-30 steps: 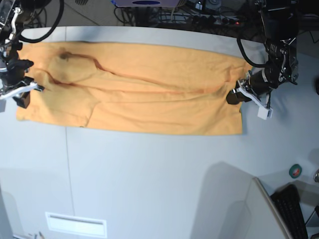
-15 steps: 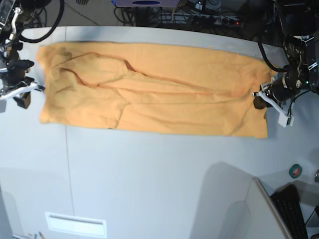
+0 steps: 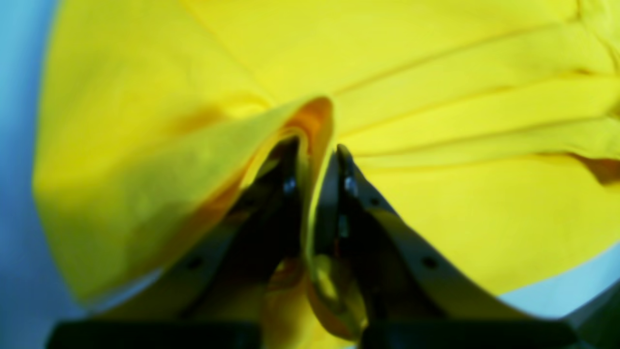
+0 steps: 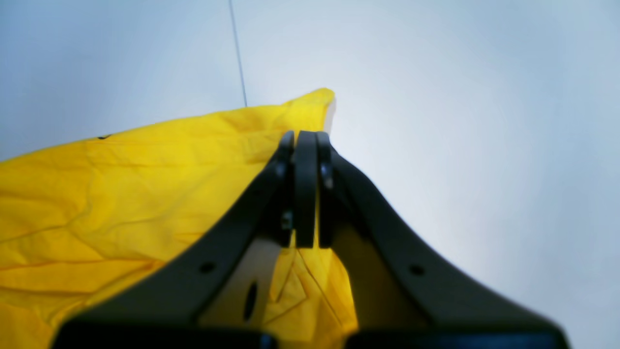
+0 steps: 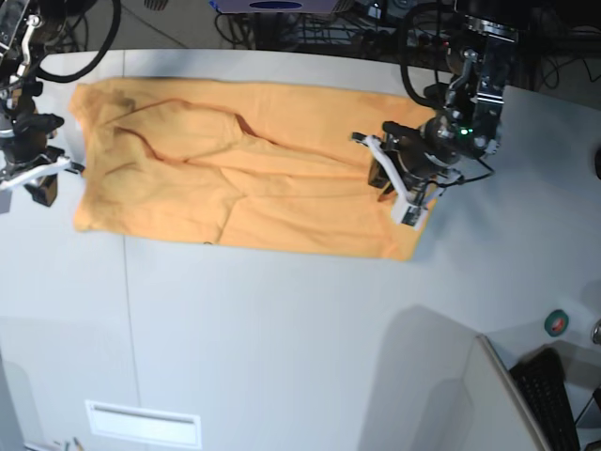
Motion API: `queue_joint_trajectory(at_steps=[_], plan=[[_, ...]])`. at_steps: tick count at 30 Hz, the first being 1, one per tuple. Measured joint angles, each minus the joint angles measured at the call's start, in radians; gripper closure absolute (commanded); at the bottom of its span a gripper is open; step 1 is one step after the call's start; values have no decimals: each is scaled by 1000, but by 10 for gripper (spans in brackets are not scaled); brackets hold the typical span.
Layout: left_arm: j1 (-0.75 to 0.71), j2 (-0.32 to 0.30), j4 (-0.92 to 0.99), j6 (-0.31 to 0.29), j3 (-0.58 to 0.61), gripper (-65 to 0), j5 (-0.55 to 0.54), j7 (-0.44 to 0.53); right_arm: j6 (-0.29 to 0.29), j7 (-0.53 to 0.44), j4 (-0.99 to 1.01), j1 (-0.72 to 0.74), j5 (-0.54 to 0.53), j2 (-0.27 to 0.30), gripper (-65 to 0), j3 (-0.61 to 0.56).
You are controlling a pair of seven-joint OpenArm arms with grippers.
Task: Layout the t-shirt on the table in an organized manner, then fold the t-shirt properly
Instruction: 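Carry the strip end held by the left gripper toward the middle, folding it over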
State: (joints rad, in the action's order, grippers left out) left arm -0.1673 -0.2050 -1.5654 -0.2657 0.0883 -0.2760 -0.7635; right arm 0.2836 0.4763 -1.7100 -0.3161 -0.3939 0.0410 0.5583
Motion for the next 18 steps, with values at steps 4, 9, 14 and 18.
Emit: queue_joint_trajectory(at_steps=[4,9,14,18], plan=[[43,73,-7,-4,66,0,45,-76,0,-1,0,0,0,0,0,0],[83,102,-4,-2,126,0,68,-82,0,0,0,0,1,0,0,1],[106,136,-2,-3,196,0,64,-83,0,0,0,2,1,0,0,1],[126,150,3,-3,220,0,65,-83,0,-1,0,11,0,0,0,1]])
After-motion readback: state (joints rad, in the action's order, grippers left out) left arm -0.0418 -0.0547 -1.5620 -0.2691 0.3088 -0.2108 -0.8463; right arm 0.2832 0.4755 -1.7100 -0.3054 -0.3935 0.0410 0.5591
